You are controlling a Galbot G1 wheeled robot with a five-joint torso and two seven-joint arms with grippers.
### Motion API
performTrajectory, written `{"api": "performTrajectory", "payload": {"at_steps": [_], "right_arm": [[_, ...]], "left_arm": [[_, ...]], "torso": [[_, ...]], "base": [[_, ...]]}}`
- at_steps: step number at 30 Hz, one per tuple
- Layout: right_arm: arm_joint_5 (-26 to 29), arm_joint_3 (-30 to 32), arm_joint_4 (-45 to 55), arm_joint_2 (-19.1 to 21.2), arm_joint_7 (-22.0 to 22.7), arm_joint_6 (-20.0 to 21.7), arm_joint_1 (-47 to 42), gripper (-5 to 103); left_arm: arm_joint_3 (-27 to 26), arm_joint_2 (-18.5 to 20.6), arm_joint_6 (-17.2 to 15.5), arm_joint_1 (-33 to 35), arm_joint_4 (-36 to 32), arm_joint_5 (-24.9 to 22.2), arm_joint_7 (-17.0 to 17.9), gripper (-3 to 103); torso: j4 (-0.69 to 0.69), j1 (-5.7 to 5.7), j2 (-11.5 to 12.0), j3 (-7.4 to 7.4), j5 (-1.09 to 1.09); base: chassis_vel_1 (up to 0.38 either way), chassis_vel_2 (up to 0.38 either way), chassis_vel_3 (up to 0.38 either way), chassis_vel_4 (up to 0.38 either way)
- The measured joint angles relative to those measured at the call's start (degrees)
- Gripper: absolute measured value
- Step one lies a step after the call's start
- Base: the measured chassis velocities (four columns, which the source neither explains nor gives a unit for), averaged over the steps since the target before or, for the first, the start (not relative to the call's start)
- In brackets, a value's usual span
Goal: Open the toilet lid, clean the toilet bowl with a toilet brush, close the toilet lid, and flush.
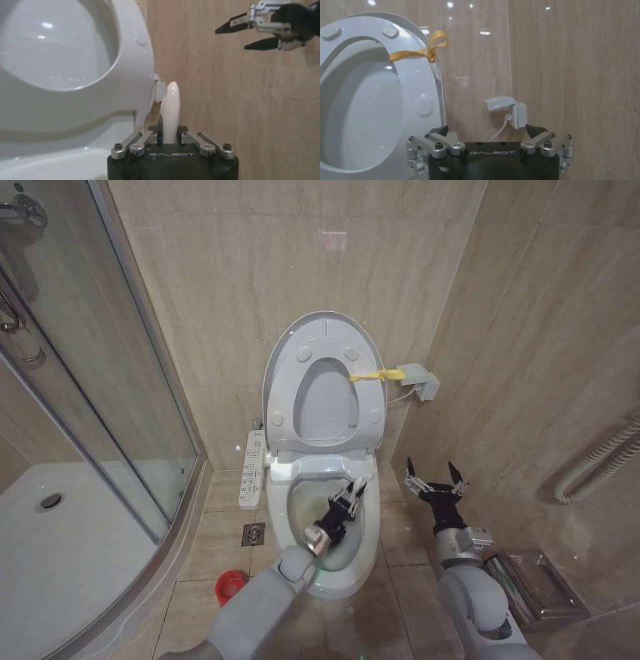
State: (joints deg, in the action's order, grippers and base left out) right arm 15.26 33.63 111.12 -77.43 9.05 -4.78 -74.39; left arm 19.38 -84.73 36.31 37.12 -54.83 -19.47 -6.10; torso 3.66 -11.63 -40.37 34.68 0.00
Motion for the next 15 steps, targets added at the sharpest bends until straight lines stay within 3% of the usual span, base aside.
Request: {"api": "performTrajectory", "payload": {"at_steps": [8, 11, 15], "right_arm": [[0.0, 0.0, 0.0, 0.0, 0.0, 0.0, 0.0, 100], [0.0, 0.0, 0.0, 0.0, 0.0, 0.0, 0.0, 100], [0.0, 0.0, 0.0, 0.0, 0.0, 0.0, 0.0, 100]], "left_arm": [[-4.0, 0.6, -0.4, -0.5, 0.0, 1.3, 0.9, 20], [-8.1, 1.4, -0.9, -0.4, -4.0, 6.5, 3.6, 20], [-9.3, 3.2, -3.2, 1.2, -10.1, 7.1, 4.5, 20]], "torso": [[0.01, 0.0, 0.0, 0.01, 0.01], [0.02, 0.0, 0.0, 0.01, 0.01], [0.02, 0.0, 0.0, 0.01, -0.01]], "base": [[0.0, 0.0, 0.0, 0.0], [0.0, 0.0, 0.0, 0.0], [0.0, 0.0, 0.0, 0.0]]}}
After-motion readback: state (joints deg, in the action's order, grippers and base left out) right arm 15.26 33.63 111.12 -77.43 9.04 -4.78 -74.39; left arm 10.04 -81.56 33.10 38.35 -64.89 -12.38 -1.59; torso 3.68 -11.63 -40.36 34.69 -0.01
